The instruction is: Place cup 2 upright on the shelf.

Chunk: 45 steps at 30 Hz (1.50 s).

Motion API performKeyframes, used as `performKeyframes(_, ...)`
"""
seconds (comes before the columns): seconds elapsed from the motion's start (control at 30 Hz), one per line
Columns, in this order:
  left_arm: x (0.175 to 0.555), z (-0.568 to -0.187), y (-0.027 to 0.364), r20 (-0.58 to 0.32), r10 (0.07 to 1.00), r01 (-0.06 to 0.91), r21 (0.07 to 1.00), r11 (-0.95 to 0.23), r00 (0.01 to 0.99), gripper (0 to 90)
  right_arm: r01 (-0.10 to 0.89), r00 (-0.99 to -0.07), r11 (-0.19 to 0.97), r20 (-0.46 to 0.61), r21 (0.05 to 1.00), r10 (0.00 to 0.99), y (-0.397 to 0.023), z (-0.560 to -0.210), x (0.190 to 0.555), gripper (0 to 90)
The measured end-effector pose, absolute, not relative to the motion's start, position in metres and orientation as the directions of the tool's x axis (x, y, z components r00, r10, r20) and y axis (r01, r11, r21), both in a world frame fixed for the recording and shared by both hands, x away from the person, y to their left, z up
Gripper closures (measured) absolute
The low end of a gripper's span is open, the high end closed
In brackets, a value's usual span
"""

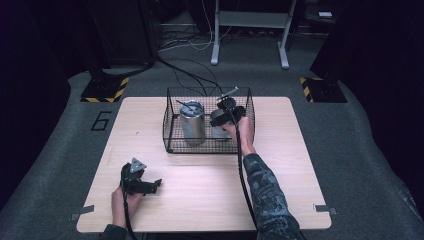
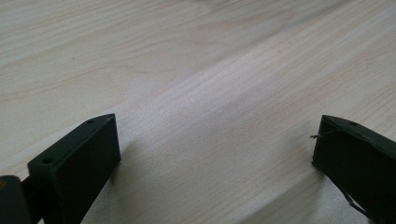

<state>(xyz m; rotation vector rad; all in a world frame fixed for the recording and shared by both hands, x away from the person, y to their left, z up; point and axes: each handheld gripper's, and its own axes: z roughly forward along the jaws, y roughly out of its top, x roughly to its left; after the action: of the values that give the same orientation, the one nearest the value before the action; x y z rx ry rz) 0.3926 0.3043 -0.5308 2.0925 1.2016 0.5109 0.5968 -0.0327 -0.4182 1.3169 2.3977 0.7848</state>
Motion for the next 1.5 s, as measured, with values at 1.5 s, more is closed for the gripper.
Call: performKeyframes(1.5, 0.393, -0.531, 0.304, 0.015, 0.866, 0.603, 0.713, -0.359, 0.499, 0.5, 0.520, -0.642, 0.484, -0.052, 0.704, 0.765, -0.051, -0.353, 0.529, 0.0)
